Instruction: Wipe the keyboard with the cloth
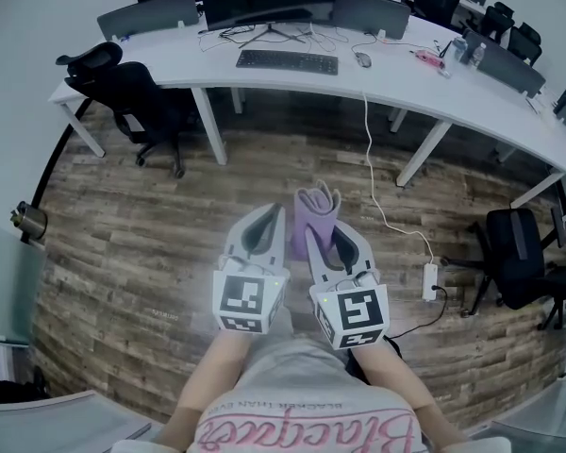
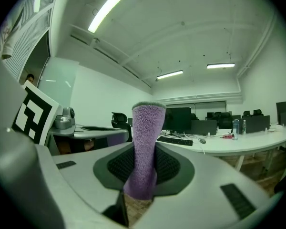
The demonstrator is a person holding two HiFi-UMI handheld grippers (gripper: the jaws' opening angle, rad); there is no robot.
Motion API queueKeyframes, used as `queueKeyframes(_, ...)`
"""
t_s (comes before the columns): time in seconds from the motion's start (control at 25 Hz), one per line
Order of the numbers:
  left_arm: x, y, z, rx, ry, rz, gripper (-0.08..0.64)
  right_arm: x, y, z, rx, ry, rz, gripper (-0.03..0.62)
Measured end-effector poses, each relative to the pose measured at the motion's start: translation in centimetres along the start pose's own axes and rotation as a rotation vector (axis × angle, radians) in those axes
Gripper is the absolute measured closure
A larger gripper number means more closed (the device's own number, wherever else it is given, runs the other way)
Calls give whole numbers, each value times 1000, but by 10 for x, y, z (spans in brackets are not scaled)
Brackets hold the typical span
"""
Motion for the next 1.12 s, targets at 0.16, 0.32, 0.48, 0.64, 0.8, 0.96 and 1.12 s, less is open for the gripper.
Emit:
queueKeyframes(0.16, -27, 3, -26, 3, 1, 0, 555, -36, 0, 9, 2, 2, -8, 502)
queueKeyframes(0.32, -55, 6, -52, 1, 11, -1, 555, -73, -1, 17, 3, 12, -10, 502)
queueKeyframes(0.48, -82, 6, -72, -4, 38, 1, 555, -105, -2, 24, 0, 30, -7, 502)
queueKeyframes(0.64, -104, 7, -96, -8, 49, 13, 555, -138, 0, 27, 1, 41, -6, 502)
queueKeyframes(0.8, -127, 12, -117, -7, 57, 7, 555, -169, 2, 32, 4, 42, -7, 502)
queueKeyframes(0.96, -147, 14, -138, -9, 61, 8, 555, -196, 2, 37, 2, 49, -6, 502)
queueKeyframes(1.12, -165, 23, -153, -3, 54, 1, 555, -217, 6, 45, 2, 47, -12, 502)
Point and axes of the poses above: the fingertips, and each gripper's own axes: x backward along the fingers, z to its right, y out of its underside, the point moved 6 cm from there along x, backward along the fingers, and after that the axes turned 8 degrees about z, right-handed, at the moved point
